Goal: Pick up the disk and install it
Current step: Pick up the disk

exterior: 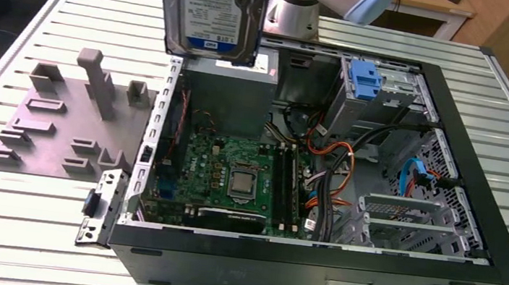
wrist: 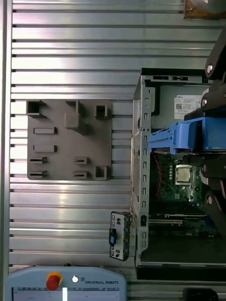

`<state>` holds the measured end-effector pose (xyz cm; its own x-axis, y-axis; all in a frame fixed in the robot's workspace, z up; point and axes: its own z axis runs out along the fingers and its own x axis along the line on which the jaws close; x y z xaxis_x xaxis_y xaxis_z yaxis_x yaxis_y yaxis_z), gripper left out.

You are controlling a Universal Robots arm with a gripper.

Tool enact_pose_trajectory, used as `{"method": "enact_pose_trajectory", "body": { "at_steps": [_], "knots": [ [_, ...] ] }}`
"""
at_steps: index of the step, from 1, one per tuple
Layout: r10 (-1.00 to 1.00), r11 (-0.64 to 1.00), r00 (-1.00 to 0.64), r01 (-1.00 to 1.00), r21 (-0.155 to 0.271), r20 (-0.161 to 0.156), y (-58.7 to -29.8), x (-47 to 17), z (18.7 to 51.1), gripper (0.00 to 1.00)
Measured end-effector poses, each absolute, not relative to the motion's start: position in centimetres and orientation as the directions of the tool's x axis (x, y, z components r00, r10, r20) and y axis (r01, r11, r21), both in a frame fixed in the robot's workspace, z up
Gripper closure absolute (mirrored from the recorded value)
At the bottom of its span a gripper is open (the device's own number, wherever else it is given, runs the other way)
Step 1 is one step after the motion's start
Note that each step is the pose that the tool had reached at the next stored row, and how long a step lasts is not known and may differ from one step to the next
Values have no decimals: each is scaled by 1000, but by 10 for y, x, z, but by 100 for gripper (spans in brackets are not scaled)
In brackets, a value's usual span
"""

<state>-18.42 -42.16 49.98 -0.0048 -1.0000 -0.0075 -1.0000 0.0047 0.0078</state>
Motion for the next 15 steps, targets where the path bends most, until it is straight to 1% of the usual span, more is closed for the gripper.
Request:
{"method": "enact_pose_trajectory", "body": {
  "at_steps": [8,15],
  "knots": [
    [-1000,5,-5,-1000,8,-7,-439,-174,497,64],
    [-1000,5,-5,-1000,8,-7,-443,-152,496,64]
  ]
}}
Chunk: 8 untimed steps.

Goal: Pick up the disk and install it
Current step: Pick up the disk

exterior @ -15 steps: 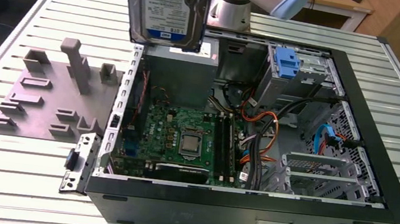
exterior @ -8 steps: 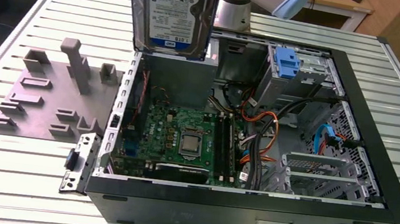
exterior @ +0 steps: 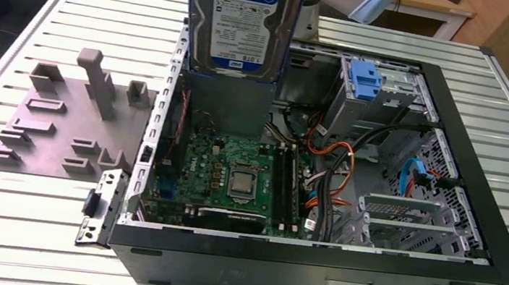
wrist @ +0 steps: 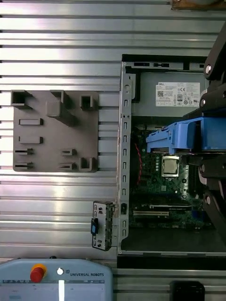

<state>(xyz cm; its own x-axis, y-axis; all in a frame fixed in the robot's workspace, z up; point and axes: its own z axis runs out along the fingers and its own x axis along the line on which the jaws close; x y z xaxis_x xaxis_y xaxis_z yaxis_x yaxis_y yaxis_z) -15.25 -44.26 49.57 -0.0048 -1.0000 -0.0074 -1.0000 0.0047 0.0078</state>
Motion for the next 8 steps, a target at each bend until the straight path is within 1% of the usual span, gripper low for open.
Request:
{"method": "enact_pose_trajectory", "body": {
  "at_steps": [8],
  "knots": [
    [-1000,5,-5,-1000,8,-7,-443,-151,496,64]
  ]
}}
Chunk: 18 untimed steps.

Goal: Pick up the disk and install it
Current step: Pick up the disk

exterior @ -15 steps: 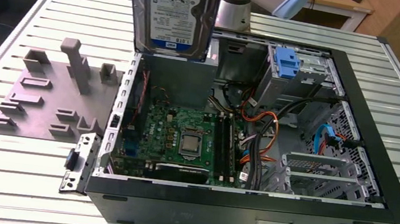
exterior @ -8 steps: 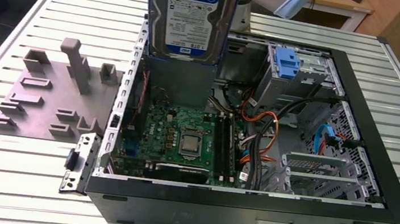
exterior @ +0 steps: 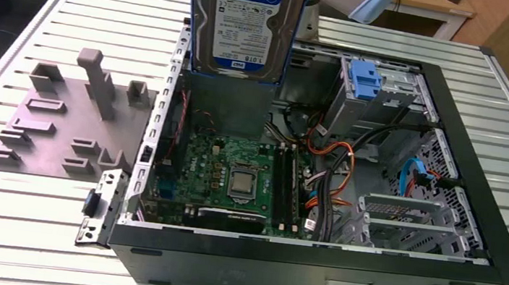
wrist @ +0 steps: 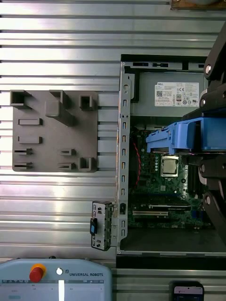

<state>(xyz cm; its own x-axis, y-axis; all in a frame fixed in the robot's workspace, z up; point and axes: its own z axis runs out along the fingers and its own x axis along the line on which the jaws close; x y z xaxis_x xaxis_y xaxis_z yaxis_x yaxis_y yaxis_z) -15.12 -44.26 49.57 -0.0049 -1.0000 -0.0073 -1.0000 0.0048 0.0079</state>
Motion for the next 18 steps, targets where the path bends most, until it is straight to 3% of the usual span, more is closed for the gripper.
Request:
{"method": "enact_pose_trajectory", "body": {
  "at_steps": [18],
  "knots": [
    [-1000,5,-5,-1000,8,-7,-445,-134,494,64]
  ]
}}
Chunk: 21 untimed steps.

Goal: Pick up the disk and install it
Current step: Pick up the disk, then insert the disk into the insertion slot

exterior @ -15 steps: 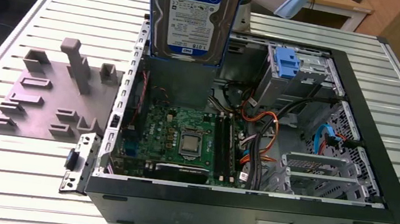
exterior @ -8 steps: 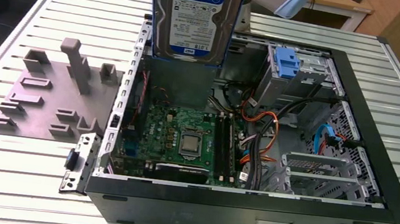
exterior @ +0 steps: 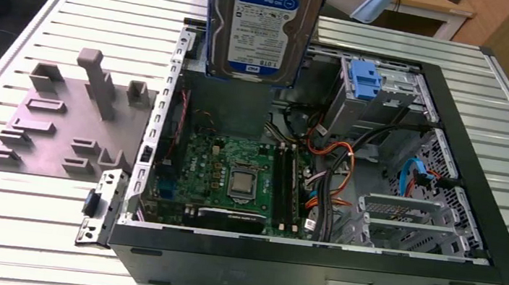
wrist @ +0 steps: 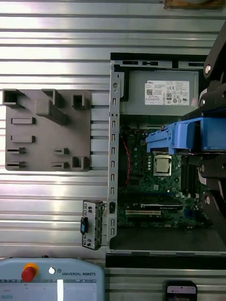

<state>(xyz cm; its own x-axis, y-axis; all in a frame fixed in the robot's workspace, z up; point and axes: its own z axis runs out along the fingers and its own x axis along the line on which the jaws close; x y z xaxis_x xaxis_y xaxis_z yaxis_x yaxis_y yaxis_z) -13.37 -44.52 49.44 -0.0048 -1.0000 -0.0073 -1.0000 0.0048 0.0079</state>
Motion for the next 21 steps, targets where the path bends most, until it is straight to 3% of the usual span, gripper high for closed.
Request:
{"method": "enact_pose_trajectory", "body": {
  "at_steps": [21],
  "knots": [
    [-1000,5,-5,-1000,8,-7,-449,-99,492,64]
  ]
}}
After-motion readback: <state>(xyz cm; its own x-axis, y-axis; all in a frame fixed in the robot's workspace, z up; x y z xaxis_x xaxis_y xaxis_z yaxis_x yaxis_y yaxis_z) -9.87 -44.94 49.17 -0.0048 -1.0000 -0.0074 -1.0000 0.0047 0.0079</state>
